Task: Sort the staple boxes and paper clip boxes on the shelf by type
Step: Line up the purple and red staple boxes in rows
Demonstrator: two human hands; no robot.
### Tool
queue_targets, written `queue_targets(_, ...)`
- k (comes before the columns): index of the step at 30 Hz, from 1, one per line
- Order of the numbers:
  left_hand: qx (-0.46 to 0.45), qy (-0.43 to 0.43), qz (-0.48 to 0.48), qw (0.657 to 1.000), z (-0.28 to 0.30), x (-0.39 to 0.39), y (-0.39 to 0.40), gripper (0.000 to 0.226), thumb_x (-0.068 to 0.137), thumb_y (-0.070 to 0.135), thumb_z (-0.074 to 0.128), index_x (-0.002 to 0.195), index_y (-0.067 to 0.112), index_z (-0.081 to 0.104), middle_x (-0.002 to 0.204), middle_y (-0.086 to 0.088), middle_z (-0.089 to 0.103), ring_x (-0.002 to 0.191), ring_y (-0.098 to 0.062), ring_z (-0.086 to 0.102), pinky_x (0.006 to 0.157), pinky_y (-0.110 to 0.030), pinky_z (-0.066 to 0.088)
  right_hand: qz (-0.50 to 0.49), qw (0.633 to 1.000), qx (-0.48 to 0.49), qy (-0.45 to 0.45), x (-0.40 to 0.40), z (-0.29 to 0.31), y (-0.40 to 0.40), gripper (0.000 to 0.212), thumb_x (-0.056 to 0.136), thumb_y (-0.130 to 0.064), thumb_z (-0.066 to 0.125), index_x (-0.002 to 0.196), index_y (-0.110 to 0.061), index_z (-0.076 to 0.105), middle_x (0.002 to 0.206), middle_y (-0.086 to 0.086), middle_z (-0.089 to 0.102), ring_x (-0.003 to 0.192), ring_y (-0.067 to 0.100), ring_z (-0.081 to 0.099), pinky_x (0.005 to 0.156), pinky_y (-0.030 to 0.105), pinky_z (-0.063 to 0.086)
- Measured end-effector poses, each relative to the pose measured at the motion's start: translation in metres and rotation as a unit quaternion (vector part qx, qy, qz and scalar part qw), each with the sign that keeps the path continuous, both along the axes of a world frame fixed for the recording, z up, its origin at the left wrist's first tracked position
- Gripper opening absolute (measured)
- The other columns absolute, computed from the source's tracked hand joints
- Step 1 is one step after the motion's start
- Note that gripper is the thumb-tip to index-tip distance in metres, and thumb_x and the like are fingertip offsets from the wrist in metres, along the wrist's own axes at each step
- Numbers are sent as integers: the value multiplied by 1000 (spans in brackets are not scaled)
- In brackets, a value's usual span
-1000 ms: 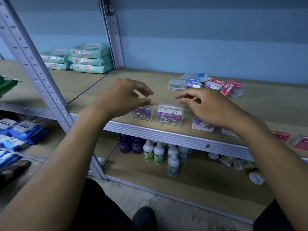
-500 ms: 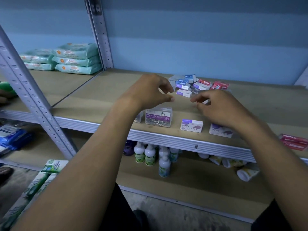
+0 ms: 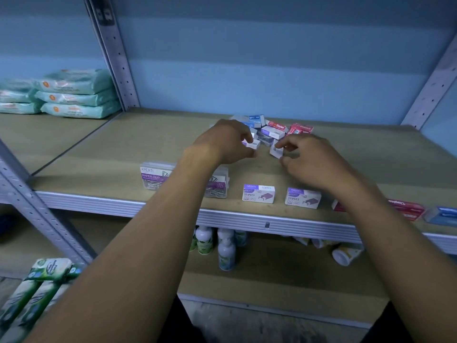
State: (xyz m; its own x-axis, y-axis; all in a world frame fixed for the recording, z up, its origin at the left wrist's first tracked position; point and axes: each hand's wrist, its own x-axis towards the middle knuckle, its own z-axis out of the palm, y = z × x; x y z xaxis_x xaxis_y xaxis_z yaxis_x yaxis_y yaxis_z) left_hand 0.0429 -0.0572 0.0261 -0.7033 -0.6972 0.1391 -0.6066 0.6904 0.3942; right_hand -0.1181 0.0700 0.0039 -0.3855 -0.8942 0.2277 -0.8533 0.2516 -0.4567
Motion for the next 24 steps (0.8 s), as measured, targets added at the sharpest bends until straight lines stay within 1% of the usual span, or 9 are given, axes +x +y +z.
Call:
queue_targets(3,9,-17,0,1000,-2,-9,-2,43,84,45,70,123,28,65,134,3,56,118,-15,53,90,-24,41,2,1000,0,13,-4,-2,-7,33,89,-26,63,121,-31,67,120,1,65,104,17,60,80,23,40)
queue_targets(5,11,-34,2,999,-4,-16,-4,48,83,47,71,126,30,62,139,2,52,122,-16,51,89,-25,39,3,1000,0,20,-6,-4,-12,33,89,-28,62,122,-30,66,124,2,64,106,17,59,84,25,42)
queue_targets(8,16,-52,3,999,-8,-25,-8,54,83,48,69,133,30,56,145,2,47,128,-18,48,88,-25,36,4,999,17,27,-7,-6,-24,35,91,-31,61,126,-30,64,130,3,60,114,18,57,95,30,47)
queue_targets(9,19,-56,4,998,-9,-27,-9,56,83,48,69,135,31,55,146,2,46,129,-18,48,89,-25,37,2,999,20,28,-8,-7,-28,34,92,-31,60,126,-29,64,131,4,59,115,19,56,97,32,47)
queue_targets(12,24,-71,6,997,-13,-32,-10,63,82,49,69,139,31,50,147,2,45,130,-19,47,94,-28,39,-4,999,38,31,-10,-8,-37,35,92,-31,61,126,-28,64,130,6,57,117,22,55,99,33,47)
queue_targets(14,27,-80,7,996,-15,-34,-11,66,82,51,69,141,30,48,146,2,45,130,-20,47,94,-29,39,-8,998,53,36,-11,-8,-41,38,91,-31,62,129,-28,63,132,7,55,119,24,55,101,34,47)
queue_targets(20,18,-77,10,997,-15,-41,-14,71,79,56,69,141,27,49,149,1,43,131,-21,47,93,-29,39,-12,997,66,39,-15,-4,-48,37,91,-29,59,127,-24,63,128,7,59,115,25,56,98,33,47)
queue_targets(24,16,-96,19,995,-15,-45,-13,64,81,58,64,136,27,53,144,-2,47,125,-23,50,96,-32,44,-2,997,72,37,-14,-4,-48,35,91,-27,58,126,-24,62,127,6,62,112,26,57,95,34,48)
